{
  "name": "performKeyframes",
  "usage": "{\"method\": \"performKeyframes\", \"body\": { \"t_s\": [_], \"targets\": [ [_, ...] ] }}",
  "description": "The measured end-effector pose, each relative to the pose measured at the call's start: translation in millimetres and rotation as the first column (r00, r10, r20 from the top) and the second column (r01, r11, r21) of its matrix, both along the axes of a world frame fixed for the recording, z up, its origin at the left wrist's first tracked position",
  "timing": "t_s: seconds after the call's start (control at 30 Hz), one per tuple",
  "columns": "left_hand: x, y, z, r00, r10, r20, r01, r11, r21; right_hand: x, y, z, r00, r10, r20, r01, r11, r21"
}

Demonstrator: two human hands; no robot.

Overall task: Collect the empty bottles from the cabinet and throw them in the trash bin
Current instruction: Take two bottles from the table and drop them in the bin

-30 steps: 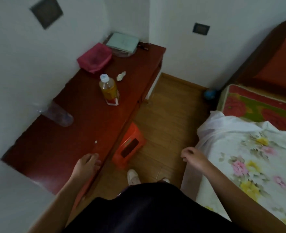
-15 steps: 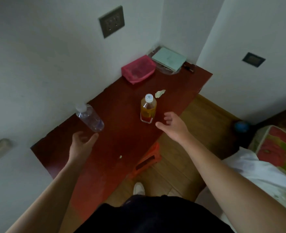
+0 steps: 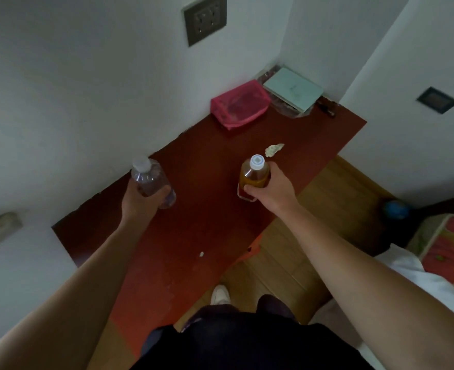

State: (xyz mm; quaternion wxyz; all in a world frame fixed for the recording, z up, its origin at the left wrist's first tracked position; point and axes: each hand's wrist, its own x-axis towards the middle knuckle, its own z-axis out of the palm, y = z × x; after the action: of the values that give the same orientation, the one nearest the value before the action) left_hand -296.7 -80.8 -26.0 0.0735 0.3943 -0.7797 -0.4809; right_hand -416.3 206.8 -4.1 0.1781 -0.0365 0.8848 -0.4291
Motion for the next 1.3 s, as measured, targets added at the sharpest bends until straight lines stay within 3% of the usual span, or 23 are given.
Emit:
{"method": "performKeyframes", "body": {
  "t_s": [0.17, 0.3, 0.43, 0.6, 0.8, 0.97, 1.07, 1.3],
  "targets": [
    [25.6, 28.8, 23.5, 0.993, 0.093, -0.072, -0.093, 0.996, 0.015, 22.6, 12.0, 11.6, 0.991, 0.124, -0.044, -0.128, 0.987, -0.093],
    [82.3, 70.0, 42.3, 0.972, 0.22, -0.088, -0.217, 0.975, 0.044, 43.7, 18.0, 17.7, 0.945, 0.325, -0.028, -0.326, 0.935, -0.137],
    [165.9, 119.0, 56.0, 0.903, 0.424, -0.067, -0.423, 0.906, 0.022, 69.3, 16.7, 15.8, 0.833, 0.551, 0.042, -0.533, 0.822, -0.201],
    [295.0, 186.8, 55.2, 0.762, 0.647, 0.002, -0.647, 0.762, -0.027, 112.1, -1.8, 10.8, 0.608, 0.791, 0.068, -0.762, 0.606, -0.229],
    [439.5, 282.1, 31.3, 0.442, 0.889, 0.12, -0.892, 0.449, -0.045, 204.4, -33.8, 11.4, 0.301, 0.952, 0.047, -0.937, 0.305, -0.17],
    [528.8, 358.8, 3.4, 0.162, 0.963, 0.213, -0.985, 0.17, -0.019, 297.0, -57.0, 5.1, 0.07, 0.992, 0.102, -0.989, 0.082, -0.121],
    [572.5, 391.0, -17.5, 0.043, 0.951, 0.307, -0.999, 0.037, 0.023, 344.3, -65.2, -7.9, 0.011, 0.988, 0.152, -0.996, 0.025, -0.088],
    [627.6, 400.6, -38.8, -0.07, 0.922, 0.382, -0.985, -0.124, 0.118, 422.2, -100.8, -30.4, -0.068, 0.974, 0.215, -0.997, -0.071, 0.006]
  ]
}}
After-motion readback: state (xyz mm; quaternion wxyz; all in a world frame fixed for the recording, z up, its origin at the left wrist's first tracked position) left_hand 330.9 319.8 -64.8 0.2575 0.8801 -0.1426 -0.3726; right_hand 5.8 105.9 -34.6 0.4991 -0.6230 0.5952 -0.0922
